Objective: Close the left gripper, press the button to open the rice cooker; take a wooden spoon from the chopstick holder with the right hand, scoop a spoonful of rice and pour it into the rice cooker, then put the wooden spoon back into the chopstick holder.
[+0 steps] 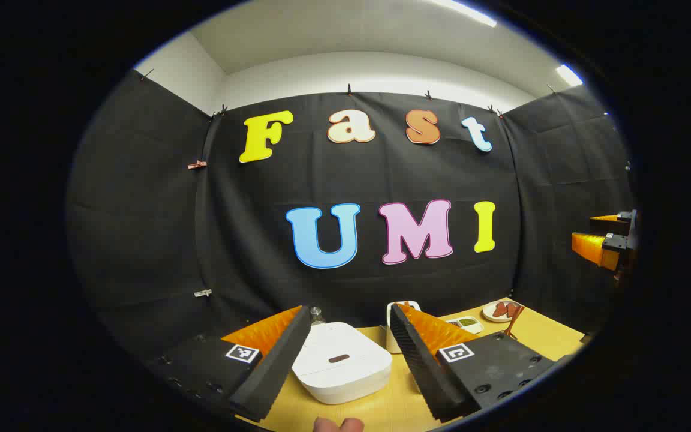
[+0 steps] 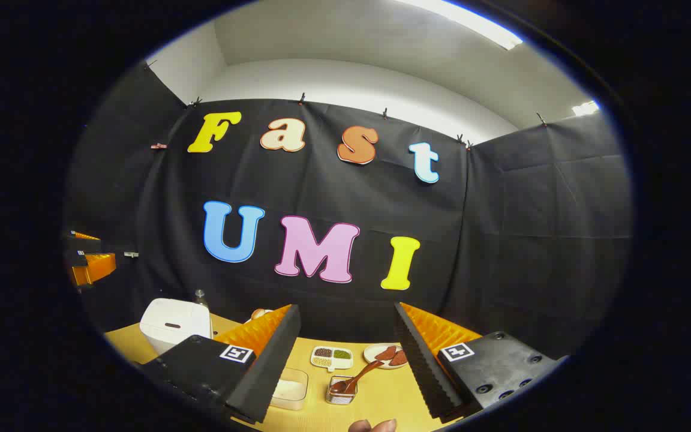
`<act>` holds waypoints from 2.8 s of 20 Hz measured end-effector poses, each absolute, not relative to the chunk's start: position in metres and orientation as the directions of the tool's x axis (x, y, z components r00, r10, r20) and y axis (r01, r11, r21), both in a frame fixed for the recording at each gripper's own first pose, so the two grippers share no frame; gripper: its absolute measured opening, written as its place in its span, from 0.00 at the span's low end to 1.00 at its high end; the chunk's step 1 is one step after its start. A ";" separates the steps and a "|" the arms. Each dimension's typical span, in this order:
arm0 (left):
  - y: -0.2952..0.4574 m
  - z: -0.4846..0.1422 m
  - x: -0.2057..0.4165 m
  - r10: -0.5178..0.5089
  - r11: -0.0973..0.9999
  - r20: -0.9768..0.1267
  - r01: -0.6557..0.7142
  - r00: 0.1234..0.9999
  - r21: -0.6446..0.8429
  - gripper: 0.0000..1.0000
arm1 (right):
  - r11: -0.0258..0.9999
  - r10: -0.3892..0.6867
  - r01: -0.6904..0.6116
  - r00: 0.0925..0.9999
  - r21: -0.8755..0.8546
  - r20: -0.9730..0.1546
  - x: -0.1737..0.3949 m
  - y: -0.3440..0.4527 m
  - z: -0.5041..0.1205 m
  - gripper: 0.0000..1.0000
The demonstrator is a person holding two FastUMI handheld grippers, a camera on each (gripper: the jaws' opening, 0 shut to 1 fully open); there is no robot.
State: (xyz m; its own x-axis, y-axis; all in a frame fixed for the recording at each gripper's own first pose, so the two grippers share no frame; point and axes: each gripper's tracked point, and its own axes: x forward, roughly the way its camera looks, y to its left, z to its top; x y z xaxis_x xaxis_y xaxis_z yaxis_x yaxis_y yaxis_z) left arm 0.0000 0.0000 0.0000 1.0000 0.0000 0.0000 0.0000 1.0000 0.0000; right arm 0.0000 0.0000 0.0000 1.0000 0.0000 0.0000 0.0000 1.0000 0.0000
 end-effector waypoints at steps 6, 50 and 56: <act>0.003 0.012 -0.003 0.006 1.000 0.038 -0.007 0.999 0.004 0.95 | 0.999 0.010 -0.009 1.000 0.043 -0.007 -0.003 -0.001 0.005 0.97; 0.018 -0.151 0.135 -0.548 0.771 -0.509 0.637 0.664 0.002 0.08 | 0.995 -0.094 0.092 0.994 -0.037 -0.053 -0.007 -0.035 -0.019 0.97; 0.024 -0.223 0.177 -0.561 0.740 -0.648 0.664 0.516 -0.112 0.08 | 0.985 -0.165 0.161 0.984 -0.063 -0.068 -0.011 -0.060 -0.025 0.97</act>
